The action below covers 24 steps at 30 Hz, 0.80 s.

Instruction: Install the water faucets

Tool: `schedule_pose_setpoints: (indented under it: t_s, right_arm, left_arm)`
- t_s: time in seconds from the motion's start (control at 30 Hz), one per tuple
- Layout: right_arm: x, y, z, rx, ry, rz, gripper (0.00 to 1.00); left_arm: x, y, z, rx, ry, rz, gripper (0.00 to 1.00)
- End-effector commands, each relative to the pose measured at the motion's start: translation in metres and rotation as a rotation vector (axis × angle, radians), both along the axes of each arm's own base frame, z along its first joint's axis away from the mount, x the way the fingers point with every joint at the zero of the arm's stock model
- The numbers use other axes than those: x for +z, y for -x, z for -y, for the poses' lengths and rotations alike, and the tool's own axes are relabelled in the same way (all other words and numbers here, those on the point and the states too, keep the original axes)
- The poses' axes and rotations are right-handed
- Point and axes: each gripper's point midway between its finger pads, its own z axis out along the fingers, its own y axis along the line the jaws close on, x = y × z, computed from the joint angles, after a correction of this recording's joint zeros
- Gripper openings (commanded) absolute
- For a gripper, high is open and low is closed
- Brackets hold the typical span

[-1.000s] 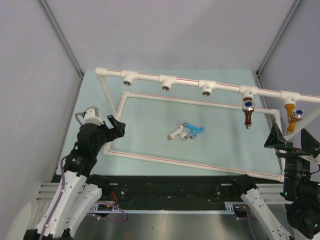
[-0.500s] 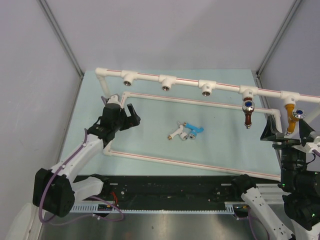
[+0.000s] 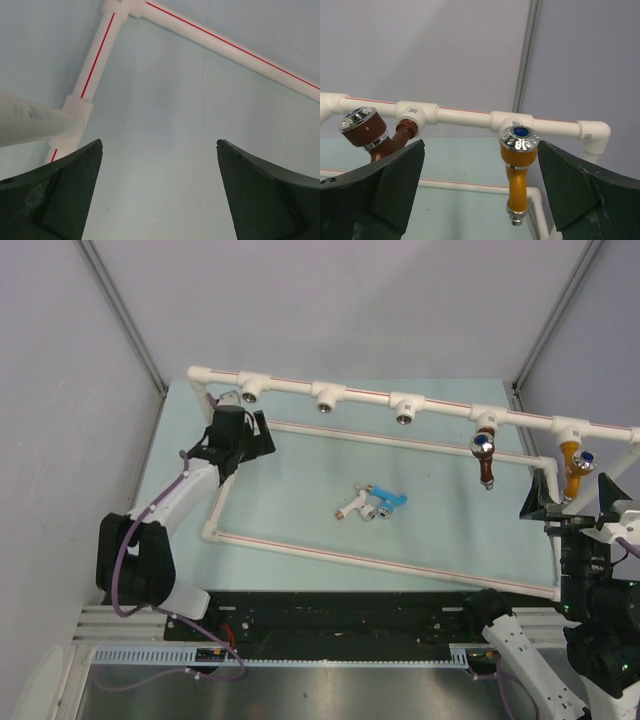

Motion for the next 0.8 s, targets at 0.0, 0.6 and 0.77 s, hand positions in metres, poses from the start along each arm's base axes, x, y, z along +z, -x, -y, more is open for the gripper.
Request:
schedule_pose_setpoints:
  t_s: [0.0, 0.6, 0.77]
  right_arm:
    - [0.009, -0.005, -0.006, 0.016, 0.039, 0.009, 1.00]
    - [0.003, -0.027, -0.050, 0.208, 0.069, -0.051, 1.00]
    - [0.000, -0.034, -0.068, 0.290, 0.058, -0.088, 1.00]
  left_arm:
    - [0.044, -0.052, -0.038, 0.106, -0.016, 0.110, 1.00]
    - [0.102, -0.145, -0.141, 0.195, -0.072, 0.130, 1.00]
    - [0.123, -0.136, -0.138, 0.149, -0.043, 0.144, 1.00]
